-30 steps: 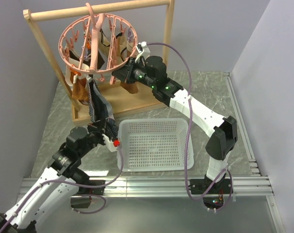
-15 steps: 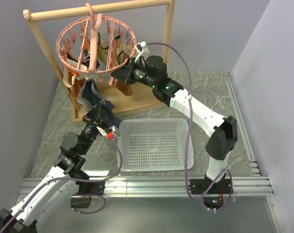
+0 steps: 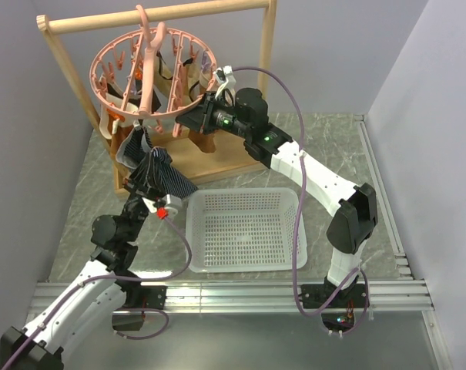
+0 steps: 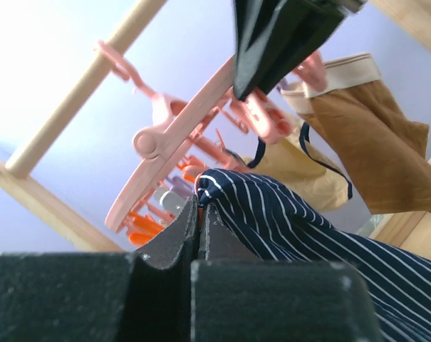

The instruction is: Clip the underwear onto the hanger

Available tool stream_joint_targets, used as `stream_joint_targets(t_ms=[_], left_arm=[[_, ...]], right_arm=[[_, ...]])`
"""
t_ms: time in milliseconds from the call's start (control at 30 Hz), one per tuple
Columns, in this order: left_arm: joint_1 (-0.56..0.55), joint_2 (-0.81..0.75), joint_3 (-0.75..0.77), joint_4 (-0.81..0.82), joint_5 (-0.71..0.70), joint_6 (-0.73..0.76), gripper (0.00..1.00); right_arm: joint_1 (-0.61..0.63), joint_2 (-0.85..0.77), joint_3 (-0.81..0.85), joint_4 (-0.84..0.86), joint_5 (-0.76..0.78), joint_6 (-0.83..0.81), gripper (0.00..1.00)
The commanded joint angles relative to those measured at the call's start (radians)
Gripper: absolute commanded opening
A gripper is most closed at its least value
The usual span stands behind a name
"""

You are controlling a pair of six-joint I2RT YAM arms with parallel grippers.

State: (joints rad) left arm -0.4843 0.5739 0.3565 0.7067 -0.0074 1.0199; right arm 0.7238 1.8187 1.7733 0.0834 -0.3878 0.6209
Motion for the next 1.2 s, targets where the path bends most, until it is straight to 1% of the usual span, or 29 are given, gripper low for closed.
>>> stream_joint_targets(t_ms=[0,100,400,700,833,967,1167], left_arm=[[0.023,-0.022,-0.045,0.123,0.156,0.038,0.0],[0.036,-0.01,-0.07,0.174,0.208,0.055,0.0],[0.069,0.136,-0.076,0.424,0.239,-0.012,0.0],[0.073,0.202,-0.067,0.497,0.261,-0.072,0.01],[0.072,0.242,-0.041,0.522,0.242,-0.124,0.0],[0.072,0.256,-0.03,0.53,0.239,-0.175,0.0],[0.072,0.265,-0.007,0.533,0.23,-0.233,0.0]], right_arm=[[-0.009,-0.03,-0.017,0.032,-0.077,0.01,0.0],[-0.018,-0.029,-0.023,0.07,-0.118,0.016,0.0],[-0.04,-0.025,-0.072,0.206,-0.227,0.06,0.0],[-0.066,-0.009,-0.129,0.364,-0.315,0.18,0.0],[-0.073,-0.001,-0.163,0.492,-0.33,0.263,0.0],[-0.081,0.017,-0.163,0.559,-0.335,0.351,0.0],[-0.078,0.039,-0.152,0.631,-0.339,0.41,0.0]])
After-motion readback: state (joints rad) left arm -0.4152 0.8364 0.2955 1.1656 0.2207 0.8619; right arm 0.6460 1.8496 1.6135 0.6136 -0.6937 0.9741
